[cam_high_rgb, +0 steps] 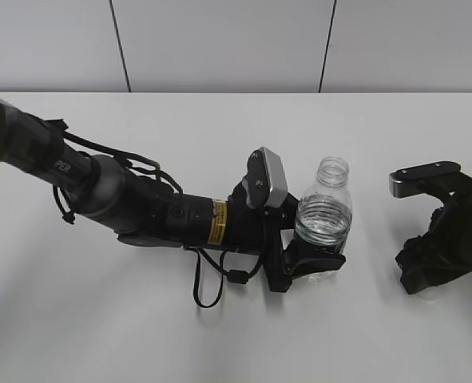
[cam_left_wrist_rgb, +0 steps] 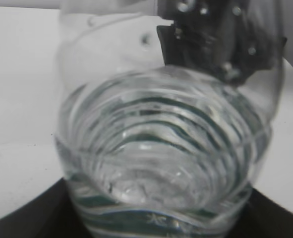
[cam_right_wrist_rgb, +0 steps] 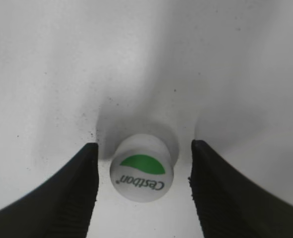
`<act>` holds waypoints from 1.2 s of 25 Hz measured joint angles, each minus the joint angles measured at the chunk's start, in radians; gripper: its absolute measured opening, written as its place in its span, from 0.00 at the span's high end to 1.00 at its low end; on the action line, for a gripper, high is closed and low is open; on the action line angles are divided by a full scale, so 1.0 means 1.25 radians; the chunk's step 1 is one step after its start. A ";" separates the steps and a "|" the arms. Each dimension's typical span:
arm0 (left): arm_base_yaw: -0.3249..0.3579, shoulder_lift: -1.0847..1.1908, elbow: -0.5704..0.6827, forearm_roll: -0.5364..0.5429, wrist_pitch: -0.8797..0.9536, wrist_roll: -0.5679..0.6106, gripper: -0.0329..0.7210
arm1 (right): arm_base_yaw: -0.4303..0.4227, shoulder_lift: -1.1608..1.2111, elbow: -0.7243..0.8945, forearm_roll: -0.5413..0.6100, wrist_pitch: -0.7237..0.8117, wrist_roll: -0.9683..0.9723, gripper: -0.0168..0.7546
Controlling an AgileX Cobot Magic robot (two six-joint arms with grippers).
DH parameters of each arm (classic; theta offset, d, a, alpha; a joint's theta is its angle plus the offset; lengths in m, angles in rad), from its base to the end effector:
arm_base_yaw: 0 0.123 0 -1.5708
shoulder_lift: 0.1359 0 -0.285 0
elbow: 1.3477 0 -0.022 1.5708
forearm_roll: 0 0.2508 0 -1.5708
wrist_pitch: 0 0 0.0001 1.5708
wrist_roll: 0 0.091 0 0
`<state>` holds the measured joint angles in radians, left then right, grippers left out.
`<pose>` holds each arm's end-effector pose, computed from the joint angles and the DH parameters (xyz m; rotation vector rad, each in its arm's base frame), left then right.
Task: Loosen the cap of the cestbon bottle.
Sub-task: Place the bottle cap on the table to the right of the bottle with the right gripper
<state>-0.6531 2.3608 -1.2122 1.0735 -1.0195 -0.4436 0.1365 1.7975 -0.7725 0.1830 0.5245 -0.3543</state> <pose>0.2960 -0.3122 0.0624 1.3831 1.4034 -1.0434 0.2738 0.0460 0.1102 -0.5069 2.9776 0.1327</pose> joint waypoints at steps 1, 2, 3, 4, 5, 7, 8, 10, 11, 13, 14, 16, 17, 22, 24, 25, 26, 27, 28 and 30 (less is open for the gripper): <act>0.000 0.000 0.000 0.000 0.000 0.000 0.29 | 0.000 0.000 0.000 0.000 0.000 0.001 0.37; 0.000 0.000 0.000 0.000 0.000 0.000 0.29 | 0.000 0.000 0.000 0.001 0.000 0.001 0.36; 0.000 0.000 0.000 0.000 0.000 0.000 0.29 | 0.000 0.000 0.000 0.001 0.000 0.005 0.34; 0.000 0.000 0.000 0.001 0.000 0.000 0.29 | 0.000 -0.002 0.000 0.001 0.000 0.008 0.33; 0.000 0.000 0.000 0.001 0.000 0.000 0.29 | 0.000 -0.004 0.000 0.001 -0.001 0.010 0.32; 0.000 0.000 0.000 0.001 0.000 0.000 0.29 | 0.000 -0.013 0.000 0.001 -0.001 0.013 0.31; 0.000 0.000 0.000 0.001 0.000 0.000 0.28 | 0.000 -0.017 0.000 0.001 -0.001 0.013 0.31; 0.000 0.000 0.000 0.001 0.000 0.000 0.25 | 0.000 -0.027 0.000 0.001 -0.001 0.014 0.31; 0.000 0.000 0.000 0.001 0.000 0.000 0.23 | 0.000 -0.032 0.000 0.001 -0.001 0.014 0.31; 0.000 0.000 0.000 0.003 0.000 0.000 0.20 | 0.000 -0.042 0.000 0.002 -0.001 0.014 0.31; 0.000 0.000 0.000 0.004 0.000 -0.002 0.19 | 0.000 -0.047 0.000 0.003 -0.001 0.014 0.31; 0.000 0.000 0.000 0.007 0.002 -0.010 0.17 | 0.000 -0.058 0.000 0.006 -0.001 0.014 0.31; 0.000 0.000 0.000 0.007 0.002 -0.017 0.17 | 0.000 -0.063 0.000 0.007 -0.001 0.014 0.31; 0.000 -0.008 0.000 0.019 0.025 -0.051 0.12 | 0.000 -0.083 0.000 0.010 0.000 0.015 0.31; 0.001 -0.017 0.000 0.030 0.045 -0.066 0.11 | 0.000 -0.088 0.000 0.010 0.000 0.015 0.31; 0.001 -0.021 0.000 0.038 0.058 -0.071 0.11 | 0.000 -0.089 0.000 0.010 0.000 0.015 0.31; 0.001 -0.025 0.000 0.048 0.068 -0.079 0.11 | 0.000 -0.089 0.000 0.011 0.000 0.015 0.31; 0.001 -0.027 0.000 0.060 0.076 -0.090 0.11 | 0.000 -0.089 0.000 0.011 0.000 0.015 0.31; 0.001 -0.029 0.000 0.077 0.090 -0.103 0.10 | 0.000 -0.089 0.000 0.013 0.000 0.015 0.31; 0.001 -0.037 0.000 0.109 0.110 -0.133 0.11 | 0.000 -0.089 0.000 0.014 0.000 0.015 0.31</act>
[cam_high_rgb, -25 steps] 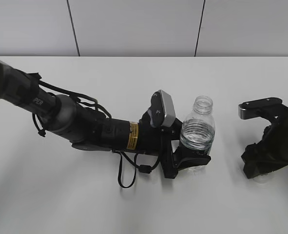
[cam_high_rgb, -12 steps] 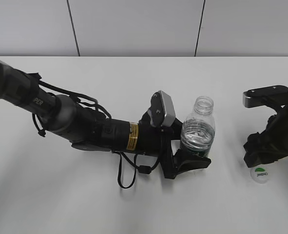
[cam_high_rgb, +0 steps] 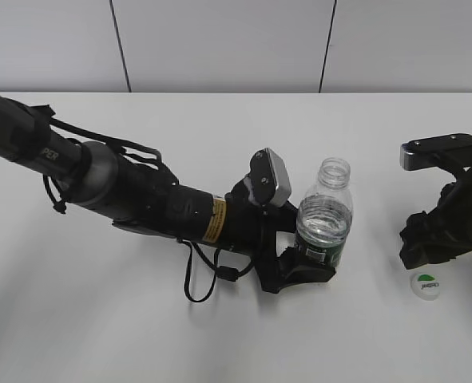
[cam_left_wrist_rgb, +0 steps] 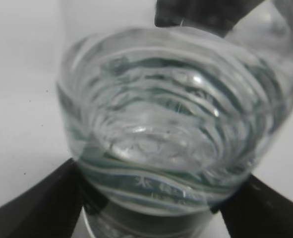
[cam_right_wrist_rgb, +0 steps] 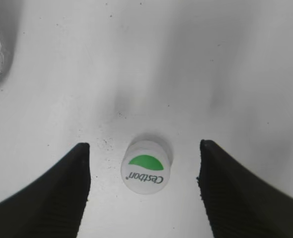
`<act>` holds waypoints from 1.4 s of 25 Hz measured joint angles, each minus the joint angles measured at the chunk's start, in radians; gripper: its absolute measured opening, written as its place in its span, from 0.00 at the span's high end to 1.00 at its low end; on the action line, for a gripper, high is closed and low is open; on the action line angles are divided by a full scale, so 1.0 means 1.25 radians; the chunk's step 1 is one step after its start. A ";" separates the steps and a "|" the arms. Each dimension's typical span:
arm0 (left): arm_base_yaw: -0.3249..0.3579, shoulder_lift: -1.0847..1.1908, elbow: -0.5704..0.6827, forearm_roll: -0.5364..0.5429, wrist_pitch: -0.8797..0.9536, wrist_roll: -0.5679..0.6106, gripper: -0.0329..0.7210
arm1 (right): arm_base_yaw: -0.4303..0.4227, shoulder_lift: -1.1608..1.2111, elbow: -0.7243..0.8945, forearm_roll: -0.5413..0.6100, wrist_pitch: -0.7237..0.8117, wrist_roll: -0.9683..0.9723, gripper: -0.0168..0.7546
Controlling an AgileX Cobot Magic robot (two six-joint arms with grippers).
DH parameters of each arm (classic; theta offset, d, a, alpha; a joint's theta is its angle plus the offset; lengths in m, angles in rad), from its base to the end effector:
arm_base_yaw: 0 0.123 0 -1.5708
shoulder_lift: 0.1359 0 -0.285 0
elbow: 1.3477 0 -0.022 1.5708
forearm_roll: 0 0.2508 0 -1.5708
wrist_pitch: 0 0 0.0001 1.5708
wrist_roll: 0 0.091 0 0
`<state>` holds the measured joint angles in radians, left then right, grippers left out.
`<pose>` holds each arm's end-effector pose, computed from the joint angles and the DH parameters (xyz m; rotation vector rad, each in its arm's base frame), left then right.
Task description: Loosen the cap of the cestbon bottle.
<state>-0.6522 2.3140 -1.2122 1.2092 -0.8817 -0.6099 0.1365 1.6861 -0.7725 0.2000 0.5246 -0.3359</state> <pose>0.2958 -0.3085 0.0673 1.4633 1.5480 -1.0047 0.2735 0.0467 0.1413 -0.4493 2.8738 0.1408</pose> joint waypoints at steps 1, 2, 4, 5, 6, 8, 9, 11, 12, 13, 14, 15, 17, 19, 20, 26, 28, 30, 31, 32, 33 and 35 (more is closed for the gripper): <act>0.000 -0.002 0.000 0.013 0.007 -0.011 0.11 | 0.000 0.000 0.000 0.002 0.000 0.000 0.31; 0.000 -0.004 0.000 0.024 0.014 -0.020 0.11 | 0.000 0.000 0.000 0.003 0.000 0.000 0.31; 0.000 -0.011 0.000 0.048 0.034 -0.038 0.11 | 0.000 0.000 0.000 0.005 0.000 0.000 0.31; 0.000 -0.015 0.000 0.060 0.044 -0.047 0.11 | 0.000 0.000 0.000 0.006 0.000 0.000 0.31; 0.000 -0.017 0.000 0.071 0.053 -0.056 0.11 | 0.000 0.000 0.000 0.006 0.000 0.000 0.31; 0.002 -0.018 0.000 0.089 0.063 -0.071 0.11 | 0.000 0.000 0.000 0.006 0.000 0.000 0.31; 0.003 -0.018 0.000 0.102 0.067 -0.082 0.11 | 0.000 0.000 0.000 0.007 0.000 0.000 0.31; 0.010 -0.018 0.000 0.123 0.068 -0.108 0.11 | 0.000 0.000 0.000 0.007 0.005 0.000 0.31; 0.014 -0.018 0.000 0.135 0.069 -0.118 0.11 | 0.000 0.000 0.000 0.007 0.007 0.000 0.31; 0.017 -0.018 0.000 0.144 0.071 -0.128 0.11 | 0.000 0.000 0.000 0.007 0.011 0.000 0.31; 0.020 -0.018 0.000 0.152 0.071 -0.139 0.11 | 0.000 0.000 0.000 0.007 0.013 0.000 0.31; 0.023 -0.018 0.000 0.156 0.071 -0.144 0.11 | 0.000 0.000 0.000 0.007 0.014 0.000 0.31; 0.027 -0.022 0.000 0.171 0.071 -0.156 0.11 | 0.000 0.000 0.000 0.008 0.016 0.000 0.31; 0.028 -0.036 0.000 0.201 0.092 -0.172 0.11 | 0.000 0.000 0.000 0.008 0.017 0.000 0.31; 0.029 -0.043 0.000 0.213 0.105 -0.180 0.12 | 0.000 0.000 0.000 0.008 0.018 0.000 0.31; 0.038 -0.097 0.000 0.326 0.170 -0.255 0.13 | 0.000 0.000 0.000 0.008 0.018 0.000 0.31; 0.044 -0.116 0.000 0.360 0.179 -0.281 0.14 | 0.000 0.000 0.000 0.008 0.018 0.000 0.31; 0.053 -0.138 0.000 0.393 0.185 -0.310 0.15 | 0.000 -0.003 0.000 0.008 0.019 0.000 0.31; 0.057 -0.146 0.000 0.407 0.187 -0.330 0.16 | 0.000 -0.007 0.000 0.008 0.019 0.000 0.31; 0.062 -0.157 0.000 0.417 0.190 -0.353 0.16 | 0.000 -0.014 0.000 0.008 0.019 0.000 0.31; 0.067 -0.169 0.000 0.424 0.198 -0.373 0.16 | 0.000 -0.023 0.000 0.008 0.019 0.000 0.31; 0.076 -0.193 0.001 0.427 0.218 -0.414 0.17 | 0.000 -0.043 0.000 0.008 0.020 0.000 0.31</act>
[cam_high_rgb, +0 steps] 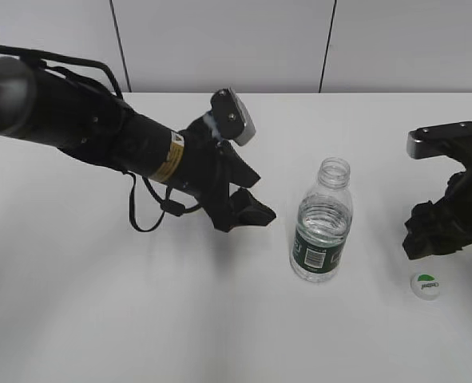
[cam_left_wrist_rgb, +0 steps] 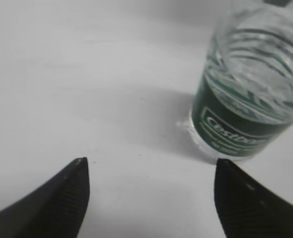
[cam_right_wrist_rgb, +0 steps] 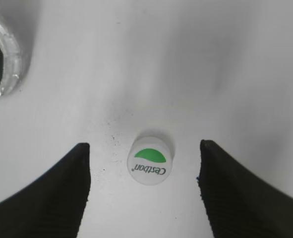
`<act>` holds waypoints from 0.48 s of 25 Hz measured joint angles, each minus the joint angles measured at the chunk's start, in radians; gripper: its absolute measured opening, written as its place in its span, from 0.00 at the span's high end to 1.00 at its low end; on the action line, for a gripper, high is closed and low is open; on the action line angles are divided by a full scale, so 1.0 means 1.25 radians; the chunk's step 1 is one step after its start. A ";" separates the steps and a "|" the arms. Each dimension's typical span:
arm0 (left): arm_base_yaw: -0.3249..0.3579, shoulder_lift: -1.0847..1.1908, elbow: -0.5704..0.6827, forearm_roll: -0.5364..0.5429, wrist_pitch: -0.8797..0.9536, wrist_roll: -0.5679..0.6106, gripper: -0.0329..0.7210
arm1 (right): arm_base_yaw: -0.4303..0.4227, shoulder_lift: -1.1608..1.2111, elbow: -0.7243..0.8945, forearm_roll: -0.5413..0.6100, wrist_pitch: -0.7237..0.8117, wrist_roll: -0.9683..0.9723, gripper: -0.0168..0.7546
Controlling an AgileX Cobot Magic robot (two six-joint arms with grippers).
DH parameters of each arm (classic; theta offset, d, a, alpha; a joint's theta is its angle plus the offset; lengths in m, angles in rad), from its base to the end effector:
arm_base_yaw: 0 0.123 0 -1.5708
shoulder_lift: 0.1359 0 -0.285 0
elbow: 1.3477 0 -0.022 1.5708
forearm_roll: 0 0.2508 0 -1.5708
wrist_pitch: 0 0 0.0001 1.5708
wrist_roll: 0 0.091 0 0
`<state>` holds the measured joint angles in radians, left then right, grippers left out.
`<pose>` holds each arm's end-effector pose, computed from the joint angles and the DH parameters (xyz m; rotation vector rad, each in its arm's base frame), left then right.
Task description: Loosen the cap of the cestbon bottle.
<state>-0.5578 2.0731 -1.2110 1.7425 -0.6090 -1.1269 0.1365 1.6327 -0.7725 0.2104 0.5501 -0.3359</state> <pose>0.3220 -0.2613 0.1335 1.5514 1.7928 -0.6875 0.2699 0.0471 0.1556 -0.4395 2.8455 0.1540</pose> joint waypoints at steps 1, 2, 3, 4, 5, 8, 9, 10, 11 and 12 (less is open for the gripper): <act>0.004 -0.013 0.003 0.001 0.014 -0.015 0.17 | 0.000 -0.013 0.000 0.000 0.000 0.000 0.31; 0.007 -0.027 0.009 0.001 0.037 -0.024 0.17 | 0.000 -0.023 0.000 0.000 0.001 0.000 0.31; 0.007 -0.039 0.016 0.001 0.065 -0.034 0.17 | 0.000 -0.035 0.000 0.000 0.004 0.000 0.31; 0.008 -0.053 0.022 0.002 0.096 -0.042 0.17 | 0.000 -0.047 0.000 0.000 0.007 0.000 0.31; 0.008 -0.066 0.028 0.002 0.125 -0.051 0.17 | 0.000 -0.058 0.000 0.000 0.011 0.001 0.31; 0.008 -0.100 0.044 0.002 0.224 -0.085 0.17 | 0.000 -0.089 0.000 0.002 0.031 0.008 0.31; 0.008 -0.113 0.052 0.002 0.256 -0.090 0.17 | 0.000 -0.098 0.000 0.002 0.040 0.011 0.31; 0.008 -0.123 0.060 -0.002 0.288 -0.092 0.17 | 0.000 -0.109 0.000 0.002 0.048 0.013 0.31; 0.008 -0.135 0.072 -0.021 0.325 -0.095 0.17 | 0.000 -0.120 0.000 0.002 0.056 0.016 0.31; 0.008 -0.147 0.085 -0.051 0.360 -0.097 0.17 | 0.000 -0.132 0.000 0.002 0.063 0.018 0.31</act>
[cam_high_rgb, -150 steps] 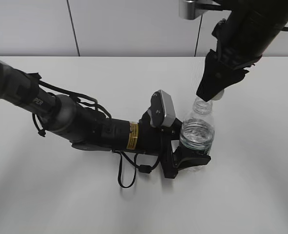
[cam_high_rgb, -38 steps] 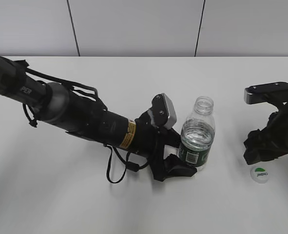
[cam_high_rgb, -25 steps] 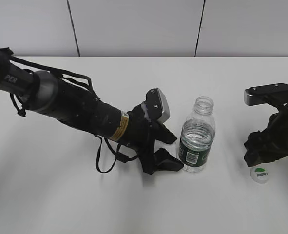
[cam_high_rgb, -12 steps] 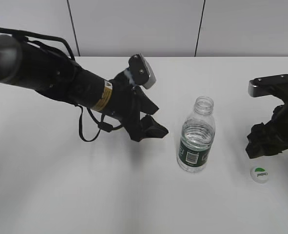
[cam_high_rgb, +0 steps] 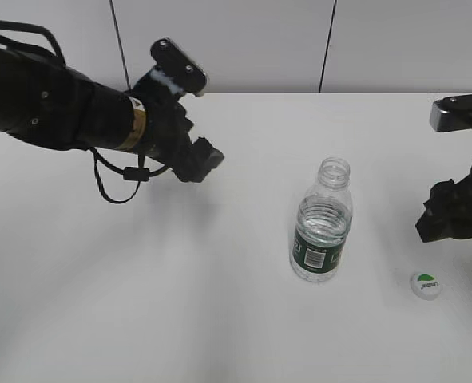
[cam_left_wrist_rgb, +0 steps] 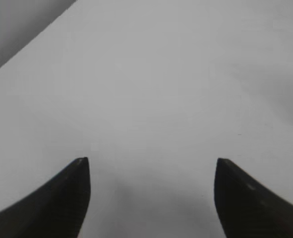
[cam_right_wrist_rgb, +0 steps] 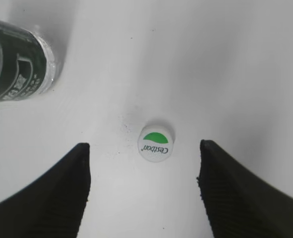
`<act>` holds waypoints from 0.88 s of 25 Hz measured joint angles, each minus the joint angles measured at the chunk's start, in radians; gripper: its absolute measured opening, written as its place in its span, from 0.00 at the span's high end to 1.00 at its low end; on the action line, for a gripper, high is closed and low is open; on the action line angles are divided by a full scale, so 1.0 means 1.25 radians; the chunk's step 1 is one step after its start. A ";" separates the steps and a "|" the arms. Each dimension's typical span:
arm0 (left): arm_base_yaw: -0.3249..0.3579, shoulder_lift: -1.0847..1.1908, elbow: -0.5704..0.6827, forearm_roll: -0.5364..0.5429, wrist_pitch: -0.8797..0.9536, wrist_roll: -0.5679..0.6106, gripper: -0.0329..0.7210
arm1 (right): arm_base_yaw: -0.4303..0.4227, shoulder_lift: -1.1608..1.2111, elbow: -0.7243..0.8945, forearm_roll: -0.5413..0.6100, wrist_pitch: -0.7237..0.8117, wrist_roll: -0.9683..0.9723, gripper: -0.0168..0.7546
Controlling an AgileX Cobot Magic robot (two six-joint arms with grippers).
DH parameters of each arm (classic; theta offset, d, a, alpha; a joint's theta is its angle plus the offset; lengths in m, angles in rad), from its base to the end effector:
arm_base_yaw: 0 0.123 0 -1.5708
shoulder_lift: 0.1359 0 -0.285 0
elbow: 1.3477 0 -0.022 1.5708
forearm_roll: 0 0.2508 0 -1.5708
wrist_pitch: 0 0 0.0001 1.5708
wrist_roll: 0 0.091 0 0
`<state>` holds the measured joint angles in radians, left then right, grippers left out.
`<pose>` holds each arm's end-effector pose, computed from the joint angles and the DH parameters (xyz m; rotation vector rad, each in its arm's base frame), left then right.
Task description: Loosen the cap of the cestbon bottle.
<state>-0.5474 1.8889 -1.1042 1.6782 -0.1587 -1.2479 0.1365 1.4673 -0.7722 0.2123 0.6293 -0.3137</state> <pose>0.3335 -0.2199 0.1760 1.1471 1.9777 -0.2406 0.2541 0.0463 0.1976 -0.4163 2.7611 0.1727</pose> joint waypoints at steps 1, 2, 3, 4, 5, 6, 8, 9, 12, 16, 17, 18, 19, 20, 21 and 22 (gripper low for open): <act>-0.001 -0.013 0.012 -0.034 0.042 0.000 0.17 | 0.000 -0.011 0.000 -0.001 0.007 0.001 0.31; -0.001 -0.023 0.027 -0.062 0.083 -0.001 0.17 | 0.000 -0.025 0.001 -0.001 0.015 0.002 0.31; -0.001 -0.037 0.043 -0.091 0.116 -0.001 0.17 | 0.000 -0.041 0.001 -0.001 0.022 0.002 0.31; -0.003 -0.051 0.060 -0.118 0.151 -0.003 0.17 | 0.000 -0.054 0.001 -0.001 0.029 0.003 0.31; -0.005 -0.063 0.074 -0.141 0.183 -0.003 0.17 | 0.000 -0.070 0.001 -0.001 0.036 0.004 0.31; -0.010 -0.077 0.088 -0.167 0.215 -0.003 0.17 | 0.000 -0.087 0.001 -0.001 0.045 0.007 0.31; -0.020 -0.106 0.108 -0.247 0.277 -0.002 0.17 | 0.000 -0.117 0.001 -0.003 0.063 0.018 0.31; -0.025 -0.118 0.117 -0.284 0.316 0.005 0.17 | 0.000 -0.134 0.001 -0.006 0.077 0.024 0.31; -0.046 -0.149 0.123 -0.455 0.452 0.092 0.17 | 0.000 -0.183 0.001 -0.019 0.116 0.040 0.31; -0.067 -0.179 0.123 -0.690 0.596 0.264 0.17 | 0.000 -0.251 0.001 -0.025 0.176 0.054 0.31; -0.068 -0.188 0.123 -0.749 0.620 0.304 0.17 | 0.000 -0.270 0.001 -0.026 0.190 0.062 0.31; -0.068 -0.197 0.123 -0.802 0.638 0.343 0.17 | 0.000 -0.286 0.001 -0.028 0.208 0.068 0.31; -0.068 -0.206 0.123 -0.852 0.658 0.373 0.17 | 0.000 -0.306 0.001 -0.030 0.226 0.078 0.31; -0.069 -0.218 0.123 -0.890 0.676 0.405 0.17 | 0.000 -0.326 0.001 -0.033 0.243 0.087 0.31; -0.069 -0.234 0.123 -0.929 0.688 0.432 0.17 | 0.000 -0.347 0.001 -0.037 0.256 0.098 0.31; -0.070 -0.254 0.123 -0.961 0.700 0.450 0.17 | 0.000 -0.366 0.001 -0.039 0.271 0.106 0.31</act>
<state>-0.6345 1.5714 -0.9509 0.4764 0.7160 -0.6852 0.1365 1.0099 -0.7714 0.1633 0.9675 -0.1813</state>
